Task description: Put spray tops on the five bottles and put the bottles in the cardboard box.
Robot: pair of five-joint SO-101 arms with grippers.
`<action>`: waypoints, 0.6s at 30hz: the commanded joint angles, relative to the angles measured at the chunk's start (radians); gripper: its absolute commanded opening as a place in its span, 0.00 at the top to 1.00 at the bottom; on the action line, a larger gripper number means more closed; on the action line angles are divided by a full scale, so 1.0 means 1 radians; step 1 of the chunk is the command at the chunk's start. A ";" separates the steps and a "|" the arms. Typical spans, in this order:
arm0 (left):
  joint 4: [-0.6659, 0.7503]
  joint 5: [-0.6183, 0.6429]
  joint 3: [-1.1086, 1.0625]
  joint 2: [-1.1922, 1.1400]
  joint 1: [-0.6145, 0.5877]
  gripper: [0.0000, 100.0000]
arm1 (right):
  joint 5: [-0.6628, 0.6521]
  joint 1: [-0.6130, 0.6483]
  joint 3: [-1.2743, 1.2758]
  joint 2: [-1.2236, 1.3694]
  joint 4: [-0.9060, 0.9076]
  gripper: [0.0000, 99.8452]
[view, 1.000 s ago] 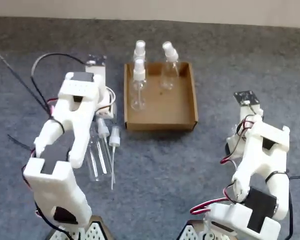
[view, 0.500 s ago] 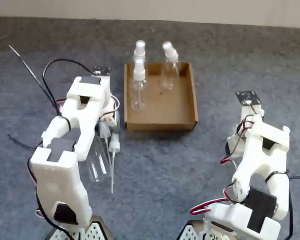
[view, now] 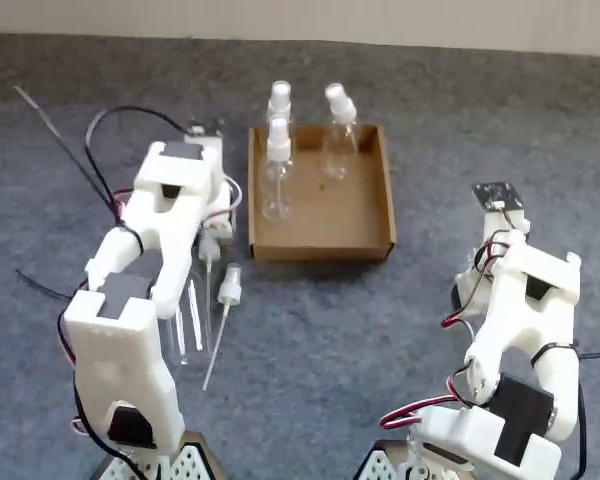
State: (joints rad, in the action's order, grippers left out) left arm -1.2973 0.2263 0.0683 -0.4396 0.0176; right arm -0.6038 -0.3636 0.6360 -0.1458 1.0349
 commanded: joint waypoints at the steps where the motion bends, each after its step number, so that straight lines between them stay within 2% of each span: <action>1: -0.101 0.002 0.182 0.016 -0.019 0.94 | 0.012 -0.012 -0.012 -0.013 -0.004 0.90; 7: -0.290 -0.023 0.518 0.016 -0.071 0.94 | 0.012 -0.013 -0.012 -0.013 -0.004 0.90; 13: -0.468 -0.104 0.908 0.016 -0.134 0.94 | 0.006 -0.013 -0.013 -0.015 0.050 0.81; 15: -0.471 -0.127 0.949 0.033 -0.166 0.94 | 0.006 -0.013 -0.015 -0.015 0.056 0.80; 18: -0.471 -0.158 0.900 0.105 -0.193 0.94 | 0.011 -0.013 -0.042 -0.015 0.061 0.80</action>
State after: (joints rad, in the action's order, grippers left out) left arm -1.7515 0.1082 0.9490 -0.4335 -0.1343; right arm -0.6007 -0.3636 0.6360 -0.1458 1.0748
